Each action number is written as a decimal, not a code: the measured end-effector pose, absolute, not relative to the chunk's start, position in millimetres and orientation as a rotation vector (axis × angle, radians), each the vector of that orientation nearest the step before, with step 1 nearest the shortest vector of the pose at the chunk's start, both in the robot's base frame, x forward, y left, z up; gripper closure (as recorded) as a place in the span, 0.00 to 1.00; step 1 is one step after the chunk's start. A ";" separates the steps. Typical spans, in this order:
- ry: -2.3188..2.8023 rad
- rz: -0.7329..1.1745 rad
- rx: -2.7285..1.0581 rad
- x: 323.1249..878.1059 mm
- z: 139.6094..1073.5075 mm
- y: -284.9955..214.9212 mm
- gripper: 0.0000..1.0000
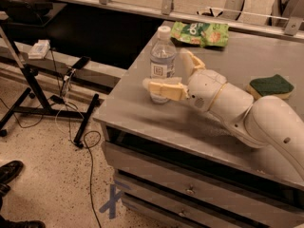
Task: Place blue plastic bottle upright
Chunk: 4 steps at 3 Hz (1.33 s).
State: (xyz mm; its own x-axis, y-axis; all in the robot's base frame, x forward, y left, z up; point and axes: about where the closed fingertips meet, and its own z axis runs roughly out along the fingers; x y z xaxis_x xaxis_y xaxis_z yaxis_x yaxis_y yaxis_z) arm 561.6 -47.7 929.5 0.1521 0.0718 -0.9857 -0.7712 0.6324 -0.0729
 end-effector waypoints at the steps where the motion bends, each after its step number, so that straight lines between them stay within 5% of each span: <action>1: 1.294 0.657 -0.693 557.5 931.8 -56.5 0.00; 4: 1.452 0.421 -0.870 531.7 995.2 -204.4 0.00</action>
Offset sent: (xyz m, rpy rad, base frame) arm -0.0160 -0.1019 0.0399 -0.2760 0.0198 0.0203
